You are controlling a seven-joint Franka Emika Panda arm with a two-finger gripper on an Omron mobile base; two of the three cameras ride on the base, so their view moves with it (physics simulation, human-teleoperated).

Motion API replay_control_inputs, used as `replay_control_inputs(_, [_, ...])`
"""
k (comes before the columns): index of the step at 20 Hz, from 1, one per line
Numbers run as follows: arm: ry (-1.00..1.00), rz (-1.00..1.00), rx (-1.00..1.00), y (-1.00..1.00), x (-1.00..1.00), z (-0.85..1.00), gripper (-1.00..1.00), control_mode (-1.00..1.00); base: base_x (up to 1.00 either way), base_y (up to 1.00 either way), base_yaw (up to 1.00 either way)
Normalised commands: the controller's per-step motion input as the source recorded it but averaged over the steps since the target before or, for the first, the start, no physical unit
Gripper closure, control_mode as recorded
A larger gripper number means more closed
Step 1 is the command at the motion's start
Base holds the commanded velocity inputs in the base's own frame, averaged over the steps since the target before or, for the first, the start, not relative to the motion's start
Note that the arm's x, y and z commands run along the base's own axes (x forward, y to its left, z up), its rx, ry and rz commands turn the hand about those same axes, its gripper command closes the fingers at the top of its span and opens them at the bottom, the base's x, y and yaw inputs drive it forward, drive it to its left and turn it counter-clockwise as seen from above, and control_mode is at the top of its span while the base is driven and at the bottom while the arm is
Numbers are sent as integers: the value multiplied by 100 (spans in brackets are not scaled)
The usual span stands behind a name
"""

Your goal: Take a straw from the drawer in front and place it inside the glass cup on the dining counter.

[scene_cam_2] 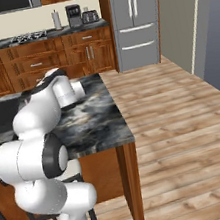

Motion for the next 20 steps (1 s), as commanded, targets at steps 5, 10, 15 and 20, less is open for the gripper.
replay_control_inputs(5, [-2, 9, 6, 0, 0, -9, 100, -100, 0, 0, 0])
replay_control_inputs(10, [0, 7, 8, 0, 0, -16, 100, -100, 0, 0, 0])
replay_control_inputs(15, [0, 6, 7, 0, 4, -14, 100, -100, 0, 0, 0])
replay_control_inputs(20, [0, 6, 6, 0, 5, -12, 100, -100, 0, 0, 0])
